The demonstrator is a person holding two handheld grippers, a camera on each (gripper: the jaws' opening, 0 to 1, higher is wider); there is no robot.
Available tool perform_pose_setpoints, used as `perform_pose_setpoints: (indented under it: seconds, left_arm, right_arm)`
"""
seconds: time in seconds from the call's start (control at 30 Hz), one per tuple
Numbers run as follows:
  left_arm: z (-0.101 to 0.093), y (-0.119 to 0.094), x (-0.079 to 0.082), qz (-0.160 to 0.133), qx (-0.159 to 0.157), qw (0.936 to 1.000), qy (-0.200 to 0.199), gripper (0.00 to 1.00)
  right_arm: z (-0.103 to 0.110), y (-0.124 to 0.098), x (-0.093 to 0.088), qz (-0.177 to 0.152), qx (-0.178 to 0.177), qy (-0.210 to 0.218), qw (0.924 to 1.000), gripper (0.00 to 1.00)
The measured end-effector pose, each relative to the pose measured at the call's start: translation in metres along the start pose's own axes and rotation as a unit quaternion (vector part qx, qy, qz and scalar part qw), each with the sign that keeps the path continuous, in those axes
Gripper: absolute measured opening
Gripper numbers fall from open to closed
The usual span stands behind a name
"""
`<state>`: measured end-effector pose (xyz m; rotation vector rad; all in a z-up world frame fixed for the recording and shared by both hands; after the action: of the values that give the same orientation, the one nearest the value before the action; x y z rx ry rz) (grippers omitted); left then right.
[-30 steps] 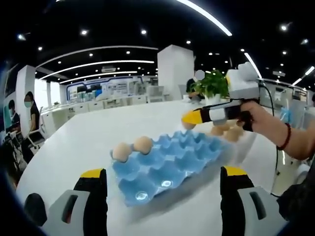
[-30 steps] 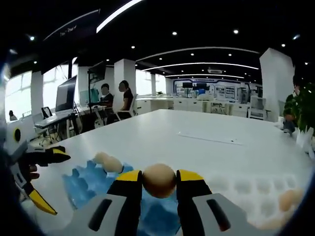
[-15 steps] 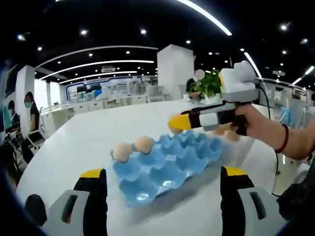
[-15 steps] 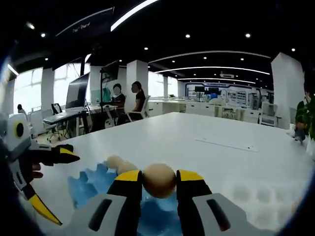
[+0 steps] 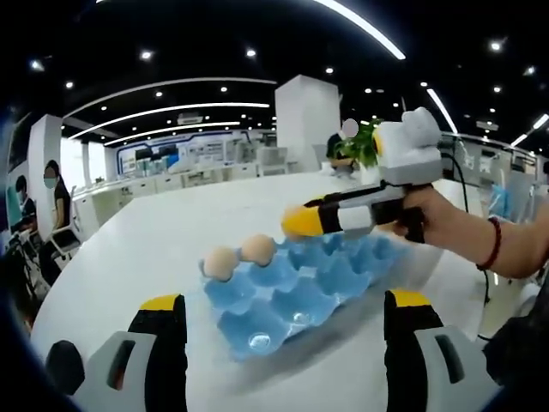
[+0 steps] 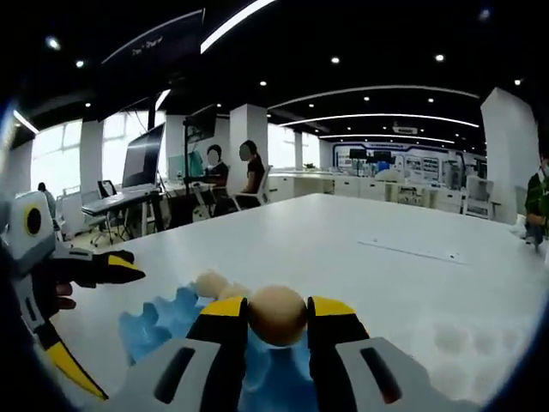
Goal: Place the egg into an empty slot of the egg tray after lifting it from the table, then release the egg inside the slot.
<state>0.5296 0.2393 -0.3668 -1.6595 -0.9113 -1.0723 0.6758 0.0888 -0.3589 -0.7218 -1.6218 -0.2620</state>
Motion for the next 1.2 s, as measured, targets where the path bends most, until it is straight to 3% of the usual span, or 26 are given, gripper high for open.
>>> perform_pose_setpoints:
  seconds: [0.57,1.2]
  left_arm:
    - [0.006,0.001,0.0,0.0,0.0,1.0,-0.002,0.97]
    - [0.008,0.003,0.001,0.001,0.0,1.0,-0.003,0.97]
  right_arm:
    - [0.008,0.015,-0.012,0.03,0.009,-0.016,0.9994,0.28]
    - [0.004,0.015,-0.013,0.024,0.02,0.011,0.9995,0.33]
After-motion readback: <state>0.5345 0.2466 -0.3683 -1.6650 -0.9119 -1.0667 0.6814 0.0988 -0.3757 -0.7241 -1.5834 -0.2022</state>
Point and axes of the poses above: the point that each gripper's makers call its tool centre point, and the gripper's own axes: y roughly forward along the fingers, z roughly to its left, x roughly out of its top, the point moved 10 cm from there along -y, roughly backward along the fingers, and after that the axes turned 12 degrees about -y, right-handed, at the moved point
